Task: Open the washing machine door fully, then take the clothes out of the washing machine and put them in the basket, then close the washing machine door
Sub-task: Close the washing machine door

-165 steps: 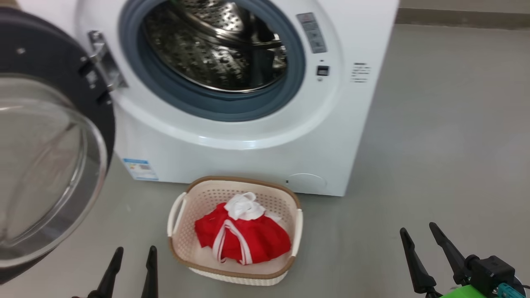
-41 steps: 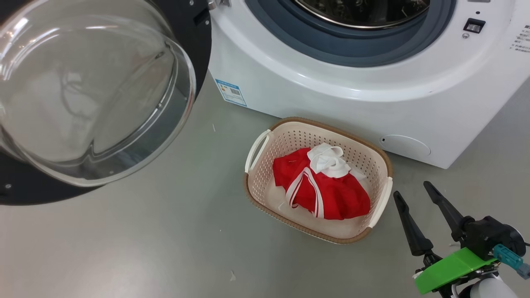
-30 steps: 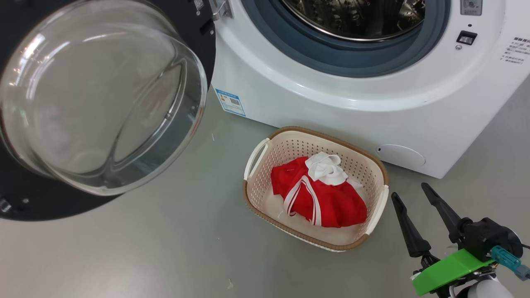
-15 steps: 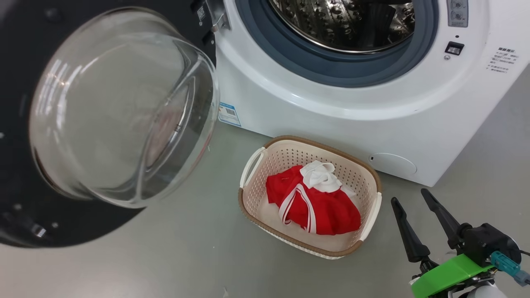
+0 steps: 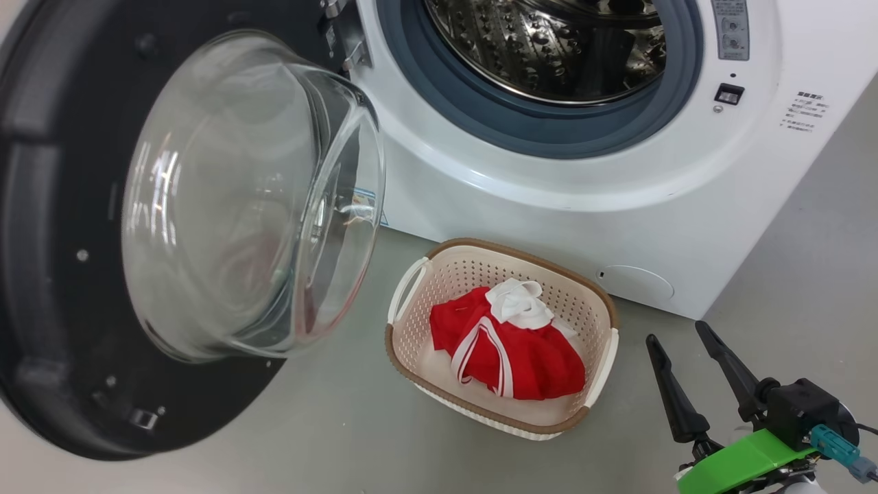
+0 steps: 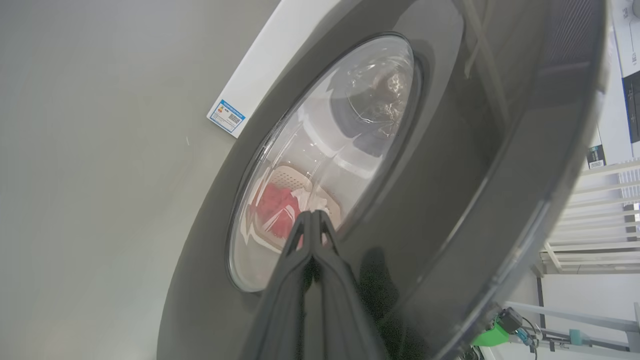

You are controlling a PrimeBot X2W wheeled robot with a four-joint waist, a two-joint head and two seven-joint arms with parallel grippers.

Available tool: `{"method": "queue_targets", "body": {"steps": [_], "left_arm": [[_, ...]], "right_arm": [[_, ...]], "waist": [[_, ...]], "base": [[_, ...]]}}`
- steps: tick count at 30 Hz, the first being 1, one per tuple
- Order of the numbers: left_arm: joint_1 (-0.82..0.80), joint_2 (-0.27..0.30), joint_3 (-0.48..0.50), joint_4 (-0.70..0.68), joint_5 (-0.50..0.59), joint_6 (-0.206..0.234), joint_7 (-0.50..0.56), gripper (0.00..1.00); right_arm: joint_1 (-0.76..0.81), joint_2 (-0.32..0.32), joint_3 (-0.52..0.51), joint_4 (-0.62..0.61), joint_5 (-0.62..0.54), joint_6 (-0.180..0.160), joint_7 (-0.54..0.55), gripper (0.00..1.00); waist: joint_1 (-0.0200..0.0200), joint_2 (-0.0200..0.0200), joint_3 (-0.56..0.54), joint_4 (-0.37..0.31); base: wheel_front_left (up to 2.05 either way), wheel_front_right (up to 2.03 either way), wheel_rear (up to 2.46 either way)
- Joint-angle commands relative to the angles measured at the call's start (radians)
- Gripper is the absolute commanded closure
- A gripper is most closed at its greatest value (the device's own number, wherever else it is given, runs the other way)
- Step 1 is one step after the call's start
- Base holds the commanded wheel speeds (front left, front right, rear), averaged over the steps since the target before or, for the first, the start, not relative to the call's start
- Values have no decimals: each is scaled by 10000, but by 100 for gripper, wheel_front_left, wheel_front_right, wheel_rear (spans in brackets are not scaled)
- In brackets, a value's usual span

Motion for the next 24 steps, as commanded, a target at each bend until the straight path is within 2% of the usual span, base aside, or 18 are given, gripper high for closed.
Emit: {"method": "queue_targets", "body": {"steps": [1, 14, 24], "left_arm": [[92, 503, 140, -518, -216, -70, 182, 100], [985, -85, -477, -2905, -1326, -71, 174, 100], [1182, -916, -1285, -4301, -1493, -71, -482, 100]], "right_arm": [[1, -75, 156, -276, -30, 63, -65, 0], [87, 124, 19, -320, -12, 63, -65, 0], [148, 139, -27, -378, -31, 63, -65, 0]], "waist": [[0, 0, -41, -73], [0, 0, -305, -916], [0, 0, -420, -1679]], "base": [[0, 0, 0], [0, 0, 0], [0, 0, 0]]}}
